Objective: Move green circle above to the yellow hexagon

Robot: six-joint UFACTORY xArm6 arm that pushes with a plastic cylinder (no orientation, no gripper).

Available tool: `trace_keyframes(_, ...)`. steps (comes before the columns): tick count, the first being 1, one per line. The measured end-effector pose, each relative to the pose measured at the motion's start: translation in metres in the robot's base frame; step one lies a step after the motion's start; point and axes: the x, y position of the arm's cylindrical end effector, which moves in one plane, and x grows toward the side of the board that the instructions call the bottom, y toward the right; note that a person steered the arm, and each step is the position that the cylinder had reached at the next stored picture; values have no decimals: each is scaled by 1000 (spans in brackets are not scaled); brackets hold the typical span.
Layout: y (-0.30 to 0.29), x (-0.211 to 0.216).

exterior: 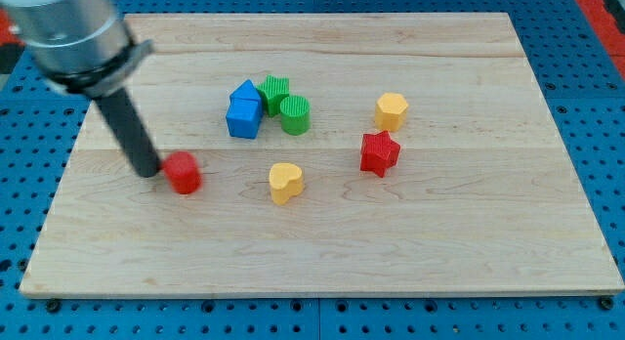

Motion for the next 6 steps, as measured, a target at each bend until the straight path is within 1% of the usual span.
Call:
trace_keyframes(1, -13, -19)
trace_keyframes(2, 47, -41)
trace_keyframes(3, 93, -42)
trace_keyframes(4, 117, -59)
trace_keyframes(5, 124, -100)
trace_keyframes(6, 166, -105)
